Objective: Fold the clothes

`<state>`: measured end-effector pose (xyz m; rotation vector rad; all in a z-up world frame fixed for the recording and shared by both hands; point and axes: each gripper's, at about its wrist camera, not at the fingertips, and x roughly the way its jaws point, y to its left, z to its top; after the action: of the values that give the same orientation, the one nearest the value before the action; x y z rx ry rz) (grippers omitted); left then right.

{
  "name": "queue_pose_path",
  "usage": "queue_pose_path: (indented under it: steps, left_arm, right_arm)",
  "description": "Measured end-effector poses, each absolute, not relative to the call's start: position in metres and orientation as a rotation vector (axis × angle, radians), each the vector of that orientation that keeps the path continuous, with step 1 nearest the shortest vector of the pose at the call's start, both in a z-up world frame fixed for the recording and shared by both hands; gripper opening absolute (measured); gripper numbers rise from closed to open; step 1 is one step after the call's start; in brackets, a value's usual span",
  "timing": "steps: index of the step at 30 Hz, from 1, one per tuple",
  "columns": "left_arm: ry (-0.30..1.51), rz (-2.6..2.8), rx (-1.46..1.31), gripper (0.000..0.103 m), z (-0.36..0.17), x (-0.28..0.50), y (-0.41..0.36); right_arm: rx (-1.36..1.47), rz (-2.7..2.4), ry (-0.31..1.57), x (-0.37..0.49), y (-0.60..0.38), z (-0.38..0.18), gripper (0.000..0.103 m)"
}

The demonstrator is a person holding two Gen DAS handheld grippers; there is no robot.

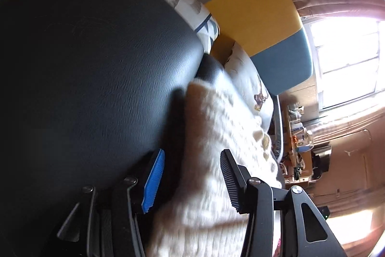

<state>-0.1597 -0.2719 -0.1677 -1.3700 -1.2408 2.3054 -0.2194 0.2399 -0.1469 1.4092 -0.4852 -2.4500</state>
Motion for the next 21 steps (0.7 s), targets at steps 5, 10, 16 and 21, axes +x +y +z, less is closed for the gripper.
queue_pose_path:
  steps: [5, 10, 16, 21]
  left_arm:
    - [-1.205, 2.224, -1.39, 0.051, -0.172, -0.209, -0.266]
    - [-1.14, 2.079, -1.424, 0.051, -0.177, -0.266, -0.252]
    - [-0.715, 2.309, -1.323, 0.014, -0.14, -0.264, -0.227]
    - [-0.595, 2.42, -1.369, 0.025, -0.137, -0.253, -0.227]
  right_arm:
    - [1.355, -2.391, -0.564, -0.216, 0.254, -0.161, 0.024]
    - [1.34, -2.348, -0.608, -0.215, 0.262, -0.162, 0.024]
    - [1.451, -2.326, -0.396, -0.227, 0.246, -0.143, 0.026]
    - [1.33, -2.086, -0.392, -0.251, 0.204, -0.097, 0.029]
